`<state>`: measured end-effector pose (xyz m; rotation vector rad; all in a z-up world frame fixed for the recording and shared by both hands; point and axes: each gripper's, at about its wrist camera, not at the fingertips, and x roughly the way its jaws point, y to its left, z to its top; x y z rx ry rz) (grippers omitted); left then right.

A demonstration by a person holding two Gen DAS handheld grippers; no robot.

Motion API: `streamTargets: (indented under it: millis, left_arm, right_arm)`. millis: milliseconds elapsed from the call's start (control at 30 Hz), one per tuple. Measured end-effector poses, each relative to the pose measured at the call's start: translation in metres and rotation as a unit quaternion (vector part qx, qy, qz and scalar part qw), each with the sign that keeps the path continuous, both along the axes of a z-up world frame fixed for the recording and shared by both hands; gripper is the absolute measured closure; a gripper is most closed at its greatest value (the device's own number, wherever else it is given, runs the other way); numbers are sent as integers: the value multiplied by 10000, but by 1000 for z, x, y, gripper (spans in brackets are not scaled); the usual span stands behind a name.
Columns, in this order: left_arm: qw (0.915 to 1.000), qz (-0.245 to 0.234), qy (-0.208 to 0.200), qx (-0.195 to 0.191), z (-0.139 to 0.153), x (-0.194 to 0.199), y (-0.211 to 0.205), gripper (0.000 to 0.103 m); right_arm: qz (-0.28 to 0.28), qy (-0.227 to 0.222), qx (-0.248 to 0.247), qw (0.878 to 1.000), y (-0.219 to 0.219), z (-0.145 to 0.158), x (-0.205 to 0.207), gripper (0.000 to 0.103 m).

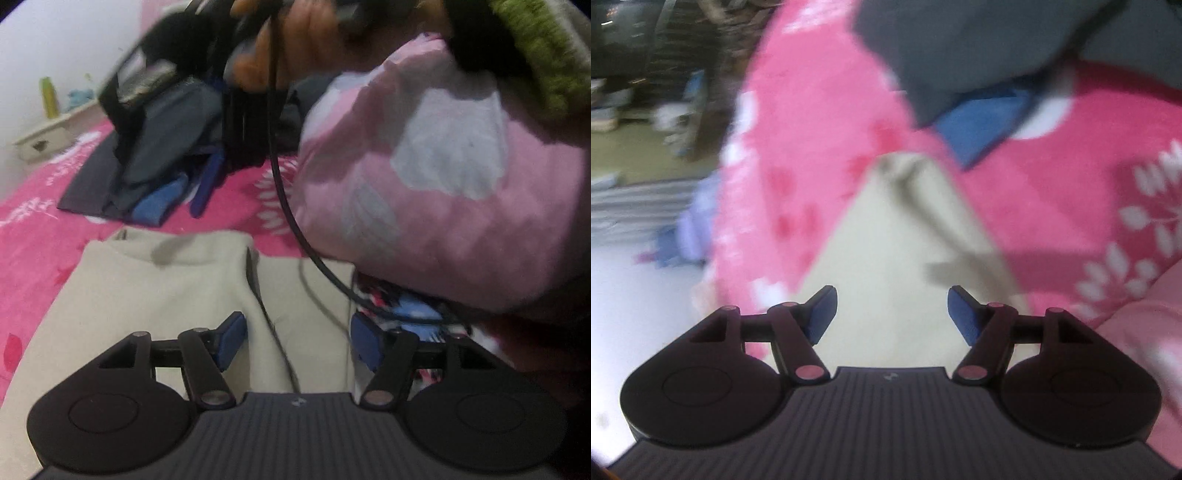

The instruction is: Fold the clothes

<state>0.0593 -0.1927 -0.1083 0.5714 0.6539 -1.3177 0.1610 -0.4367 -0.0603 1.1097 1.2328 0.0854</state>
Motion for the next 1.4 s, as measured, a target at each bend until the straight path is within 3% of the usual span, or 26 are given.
streamTargets:
  millis: [100, 233, 467, 700, 1000, 1233, 1400]
  left_arm:
    - [9998, 150, -74, 56, -11, -6, -6, 37]
    - [9991, 152, -289, 289, -28, -19, -15, 28]
    - [9940, 254, -945, 493, -41, -35, -44, 17]
    - [9881, 419, -1409, 461, -45, -44, -60, 15]
    - [9863, 850, -1386, 273, -39, -33, -62, 44]
    - [9824, 756, -1650, 445, -43, -40, -68, 39]
    - [9846, 843, -1496, 331, -43, -35, -66, 48]
  right_arm:
    - [53, -473, 133, 9988, -2, 26, -7, 31]
    - [-161, -581, 48, 9982, -10, 33, -13, 30]
    - [-277, -67, -167, 9995, -7, 0, -7, 29]
    - [-397, 17, -294, 9988, -11, -7, -14, 29]
    - [-585, -40, -542, 9968, -23, -11, -8, 29]
    - [-236, 208, -871, 9957, -25, -40, 23, 29]
    - [103, 250, -822, 9963, -16, -62, 36, 29]
